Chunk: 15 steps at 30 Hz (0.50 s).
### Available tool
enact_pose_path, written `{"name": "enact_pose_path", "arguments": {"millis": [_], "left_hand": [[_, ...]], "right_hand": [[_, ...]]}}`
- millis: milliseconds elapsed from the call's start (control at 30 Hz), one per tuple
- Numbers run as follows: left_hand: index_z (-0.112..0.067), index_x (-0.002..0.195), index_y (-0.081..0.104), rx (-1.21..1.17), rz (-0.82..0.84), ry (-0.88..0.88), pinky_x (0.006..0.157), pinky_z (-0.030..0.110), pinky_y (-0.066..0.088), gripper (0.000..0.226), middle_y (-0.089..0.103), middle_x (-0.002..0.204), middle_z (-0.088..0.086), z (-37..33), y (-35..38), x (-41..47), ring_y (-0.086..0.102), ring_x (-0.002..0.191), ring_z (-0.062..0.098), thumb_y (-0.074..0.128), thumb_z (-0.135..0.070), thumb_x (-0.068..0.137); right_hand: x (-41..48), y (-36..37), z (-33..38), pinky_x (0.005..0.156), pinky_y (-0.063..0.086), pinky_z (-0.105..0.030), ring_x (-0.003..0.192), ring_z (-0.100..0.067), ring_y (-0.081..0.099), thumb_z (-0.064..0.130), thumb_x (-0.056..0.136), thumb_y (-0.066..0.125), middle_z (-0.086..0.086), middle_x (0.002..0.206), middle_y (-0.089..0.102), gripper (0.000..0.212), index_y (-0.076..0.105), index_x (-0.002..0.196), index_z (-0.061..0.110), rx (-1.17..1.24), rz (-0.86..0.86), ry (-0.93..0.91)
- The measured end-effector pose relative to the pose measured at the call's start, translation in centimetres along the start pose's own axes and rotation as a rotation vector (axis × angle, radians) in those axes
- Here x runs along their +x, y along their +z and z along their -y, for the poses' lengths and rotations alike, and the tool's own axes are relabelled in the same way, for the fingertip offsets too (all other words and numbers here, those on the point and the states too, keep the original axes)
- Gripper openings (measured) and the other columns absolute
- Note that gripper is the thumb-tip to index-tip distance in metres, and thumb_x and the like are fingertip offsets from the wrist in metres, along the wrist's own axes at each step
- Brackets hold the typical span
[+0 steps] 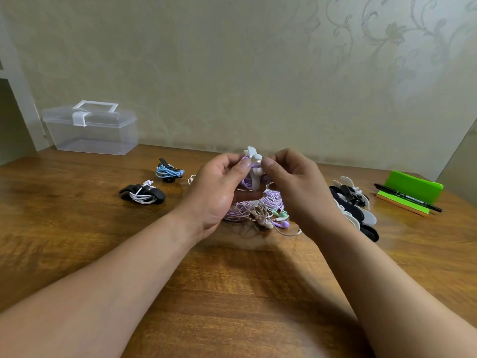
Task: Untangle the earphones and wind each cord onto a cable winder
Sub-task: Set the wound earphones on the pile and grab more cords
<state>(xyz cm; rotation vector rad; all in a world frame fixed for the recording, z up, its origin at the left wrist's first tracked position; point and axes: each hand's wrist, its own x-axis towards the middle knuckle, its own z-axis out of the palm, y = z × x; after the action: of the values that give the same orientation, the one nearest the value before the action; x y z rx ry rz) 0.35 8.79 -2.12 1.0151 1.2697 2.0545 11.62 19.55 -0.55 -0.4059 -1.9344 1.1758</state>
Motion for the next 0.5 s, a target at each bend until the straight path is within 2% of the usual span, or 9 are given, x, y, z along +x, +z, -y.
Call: {"name": "enact_pose_path", "arguments": {"millis": [67,133,233,300,367,500], "left_hand": [[-0.001,0.118,0.065,0.048,0.016,0.021,0.074,0.031,0.06,0.019,0.074,0.107,0.024,0.04,-0.13,0.0,0.073,0.094,0.027,0.054,-0.011,0.106],[-0.002,0.12,0.066,0.085,0.036,0.027,0.08,0.035,0.06,0.021,0.075,0.109,0.023,0.12,-0.23,0.08,0.073,0.1,0.03,0.053,-0.011,0.106],[-0.001,0.121,0.066,0.069,0.074,0.003,0.084,0.044,0.061,0.022,0.073,0.115,0.025,0.12,-0.22,0.11,0.072,0.106,0.036,0.05,-0.008,0.107],[-0.003,0.119,0.066,0.05,0.095,-0.004,0.081,0.042,0.063,0.022,0.074,0.115,0.02,0.0,-0.31,0.12,0.074,0.103,0.032,0.047,-0.006,0.108],[-0.003,0.119,0.065,0.03,0.11,-0.012,0.079,0.039,0.063,0.023,0.075,0.109,0.015,-0.06,-0.44,0.16,0.074,0.099,0.026,0.046,-0.005,0.108],[-0.001,0.121,0.066,0.044,0.089,-0.064,0.077,0.037,0.062,0.024,0.074,0.109,0.016,0.28,-0.77,0.38,0.073,0.098,0.022,0.047,-0.007,0.108]], "right_hand": [[0.01,-0.09,0.1,0.09,0.057,-0.06,0.089,-0.032,0.075,0.026,0.096,0.069,-0.007,0.081,0.075,0.017,0.066,0.088,0.012,0.069,0.008,0.048],[-0.03,-0.08,0.14,0.089,0.059,-0.059,0.089,-0.037,0.075,0.022,0.097,0.07,-0.011,0.079,0.074,0.017,0.064,0.09,0.008,0.134,0.027,0.072],[-0.04,-0.1,0.12,0.073,0.064,-0.043,0.075,-0.03,0.074,0.012,0.099,0.069,-0.011,0.076,0.068,0.015,0.059,0.094,0.002,0.233,0.041,0.11],[-0.02,-0.11,0.17,0.065,0.06,-0.033,0.069,-0.023,0.071,0.007,0.1,0.067,-0.013,0.077,0.066,0.011,0.057,0.097,0.002,0.358,0.077,0.162],[-0.02,-0.06,0.11,0.063,0.059,-0.033,0.068,-0.02,0.069,0.005,0.101,0.063,-0.014,0.079,0.068,0.008,0.056,0.103,0.003,0.473,0.122,0.216],[-0.2,0.48,-0.57,0.071,0.061,-0.04,0.078,-0.02,0.071,0.01,0.104,0.06,-0.015,0.085,0.069,0.008,0.058,0.105,0.002,0.428,0.113,0.237]]}}
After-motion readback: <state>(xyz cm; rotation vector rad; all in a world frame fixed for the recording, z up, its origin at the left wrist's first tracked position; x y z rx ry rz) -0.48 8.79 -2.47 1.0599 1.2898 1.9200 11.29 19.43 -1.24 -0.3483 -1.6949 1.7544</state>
